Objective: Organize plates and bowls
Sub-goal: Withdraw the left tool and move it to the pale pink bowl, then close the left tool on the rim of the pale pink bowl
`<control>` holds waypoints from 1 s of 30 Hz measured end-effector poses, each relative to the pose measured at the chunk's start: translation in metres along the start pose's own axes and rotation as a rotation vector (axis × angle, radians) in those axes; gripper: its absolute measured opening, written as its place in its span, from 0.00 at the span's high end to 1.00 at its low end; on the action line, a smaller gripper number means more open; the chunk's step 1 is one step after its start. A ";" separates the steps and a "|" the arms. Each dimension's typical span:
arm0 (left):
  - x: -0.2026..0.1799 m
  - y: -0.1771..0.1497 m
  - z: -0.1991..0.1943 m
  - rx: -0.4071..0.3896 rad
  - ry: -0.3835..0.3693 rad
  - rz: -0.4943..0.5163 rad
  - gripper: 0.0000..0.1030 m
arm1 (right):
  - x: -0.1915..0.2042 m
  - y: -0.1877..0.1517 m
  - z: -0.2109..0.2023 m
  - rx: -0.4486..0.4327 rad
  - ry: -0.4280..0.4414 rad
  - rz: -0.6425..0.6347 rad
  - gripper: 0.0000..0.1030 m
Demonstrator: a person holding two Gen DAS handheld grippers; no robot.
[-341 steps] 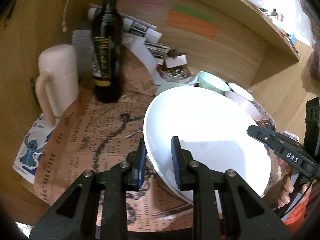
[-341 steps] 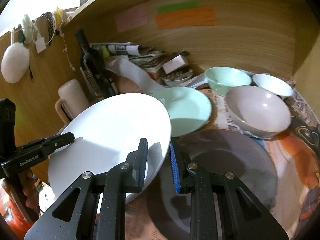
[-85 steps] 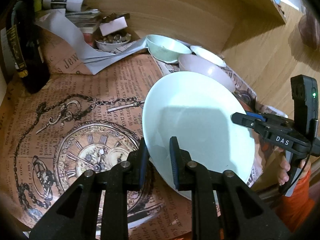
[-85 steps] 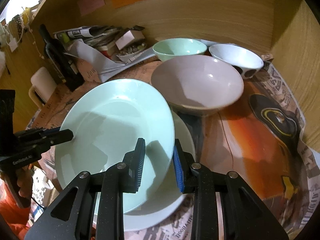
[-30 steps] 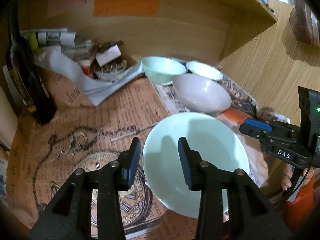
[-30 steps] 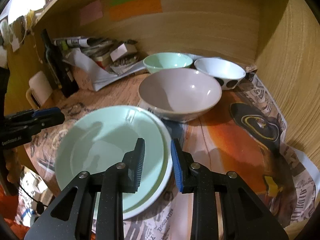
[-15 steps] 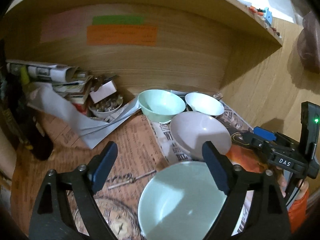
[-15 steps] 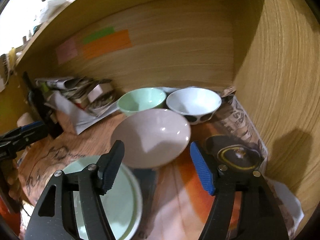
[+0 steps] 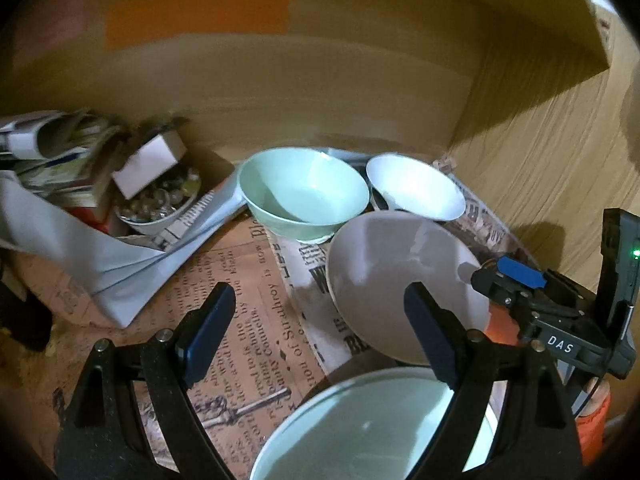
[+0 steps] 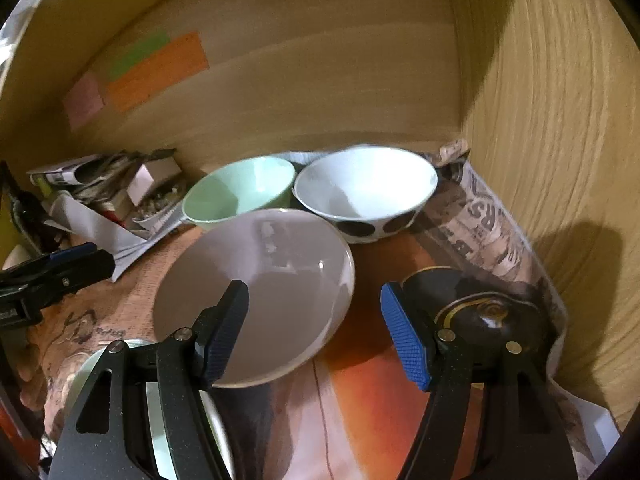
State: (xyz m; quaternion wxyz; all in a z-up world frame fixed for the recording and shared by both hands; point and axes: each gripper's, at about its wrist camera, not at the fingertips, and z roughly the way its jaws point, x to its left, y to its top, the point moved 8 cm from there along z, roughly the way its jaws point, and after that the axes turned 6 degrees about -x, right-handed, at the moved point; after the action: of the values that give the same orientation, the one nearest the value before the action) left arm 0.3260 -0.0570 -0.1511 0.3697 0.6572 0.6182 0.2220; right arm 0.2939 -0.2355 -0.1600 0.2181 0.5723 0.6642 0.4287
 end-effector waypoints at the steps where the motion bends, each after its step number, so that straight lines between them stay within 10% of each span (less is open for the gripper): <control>1: 0.001 0.000 0.003 0.008 -0.002 0.003 0.17 | -0.001 -0.001 0.003 0.005 0.004 0.005 0.37; 20: -0.010 -0.018 0.059 0.202 -0.102 0.026 0.84 | -0.007 -0.020 0.034 0.098 0.079 0.055 0.73; 30: -0.008 -0.020 0.064 0.211 -0.065 0.020 0.84 | -0.002 -0.016 0.025 0.082 0.059 0.042 0.73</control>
State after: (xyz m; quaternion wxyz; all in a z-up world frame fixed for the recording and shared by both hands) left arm 0.3597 -0.0795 -0.2048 0.3163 0.7054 0.6192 0.1378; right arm 0.3049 -0.2288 -0.1874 0.1657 0.5818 0.6753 0.4220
